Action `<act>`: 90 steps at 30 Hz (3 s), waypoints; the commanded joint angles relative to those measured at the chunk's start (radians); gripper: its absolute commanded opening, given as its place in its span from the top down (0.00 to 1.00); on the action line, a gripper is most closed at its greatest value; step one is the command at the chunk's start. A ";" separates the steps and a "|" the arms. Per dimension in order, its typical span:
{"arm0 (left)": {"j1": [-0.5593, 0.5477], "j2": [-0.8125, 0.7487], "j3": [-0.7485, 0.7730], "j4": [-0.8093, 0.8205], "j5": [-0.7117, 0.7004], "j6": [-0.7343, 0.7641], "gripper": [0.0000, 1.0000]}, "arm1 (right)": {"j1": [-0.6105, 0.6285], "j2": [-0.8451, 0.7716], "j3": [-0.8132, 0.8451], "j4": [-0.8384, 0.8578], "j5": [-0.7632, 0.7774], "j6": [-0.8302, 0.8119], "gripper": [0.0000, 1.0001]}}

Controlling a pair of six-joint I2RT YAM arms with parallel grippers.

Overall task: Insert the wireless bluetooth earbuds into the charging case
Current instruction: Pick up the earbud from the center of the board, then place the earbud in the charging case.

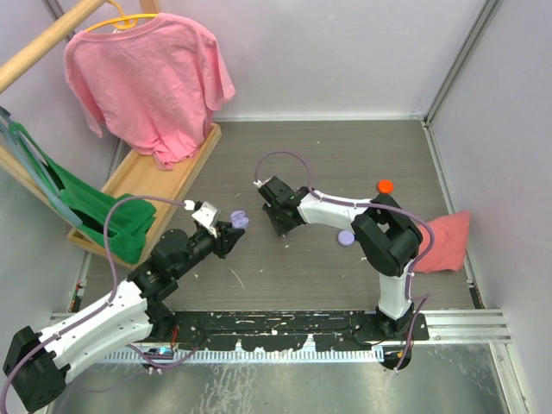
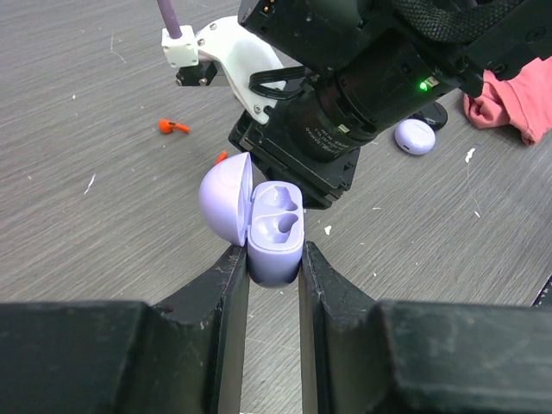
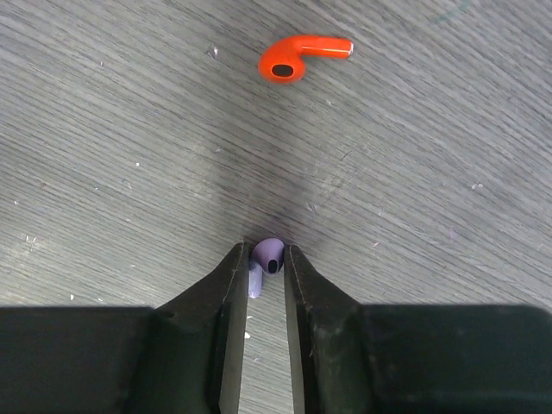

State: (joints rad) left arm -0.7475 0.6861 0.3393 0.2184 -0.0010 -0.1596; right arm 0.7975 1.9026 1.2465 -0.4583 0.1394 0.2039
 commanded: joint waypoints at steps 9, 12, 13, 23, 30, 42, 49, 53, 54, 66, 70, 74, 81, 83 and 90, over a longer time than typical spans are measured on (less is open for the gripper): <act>0.003 -0.100 -0.058 0.094 -0.001 0.032 0.90 | 0.008 -0.119 -0.046 0.026 -0.023 -0.025 0.81; 0.003 -0.110 -0.066 0.103 0.002 0.035 0.93 | 0.008 -0.182 -0.082 0.066 -0.032 -0.027 0.83; 0.003 -0.113 -0.069 0.109 0.006 0.035 0.94 | 0.009 -0.206 -0.096 0.082 -0.038 -0.027 0.83; 0.003 -0.130 -0.102 0.198 0.028 0.030 0.96 | 0.009 -0.440 -0.242 0.276 -0.105 -0.030 0.87; 0.003 -0.091 -0.128 0.329 0.056 0.060 1.00 | 0.010 -0.624 -0.361 0.461 -0.179 -0.039 0.88; 0.003 -0.028 -0.091 0.438 0.185 -0.003 1.00 | 0.010 -0.831 -0.542 0.799 -0.364 -0.019 0.88; 0.002 -0.003 -0.061 0.470 0.251 -0.031 1.00 | 0.009 -0.851 -0.603 0.993 -0.457 0.039 0.88; 0.003 0.011 -0.061 0.499 0.261 -0.049 1.00 | 0.009 -0.850 -0.620 1.071 -0.496 0.071 0.88; 0.004 0.014 -0.060 0.505 0.264 -0.053 1.00 | 0.009 -0.851 -0.627 1.089 -0.502 0.078 0.88; 0.002 0.046 -0.050 0.527 0.288 -0.075 1.00 | 0.012 -0.841 -0.669 1.225 -0.547 0.132 0.88; 0.002 0.054 -0.049 0.548 0.298 -0.090 1.00 | 0.015 -0.824 -0.671 1.244 -0.553 0.134 0.88; 0.002 0.058 -0.046 0.563 0.304 -0.105 1.00 | 0.018 -0.811 -0.679 1.257 -0.548 0.132 0.88; 0.002 0.054 -0.039 0.576 0.315 -0.132 0.99 | 0.022 -0.793 -0.690 1.281 -0.547 0.130 0.88; 0.002 0.055 -0.037 0.578 0.314 -0.136 0.99 | 0.023 -0.792 -0.692 1.285 -0.552 0.133 0.88; 0.004 0.064 -0.037 0.600 0.307 -0.158 0.99 | 0.028 -0.792 -0.699 1.299 -0.559 0.139 0.88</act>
State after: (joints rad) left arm -0.7475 0.7486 0.2577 0.7105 0.3035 -0.2996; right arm 0.8173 1.1133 0.5537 0.7753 -0.4053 0.3363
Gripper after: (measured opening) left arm 0.255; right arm 0.232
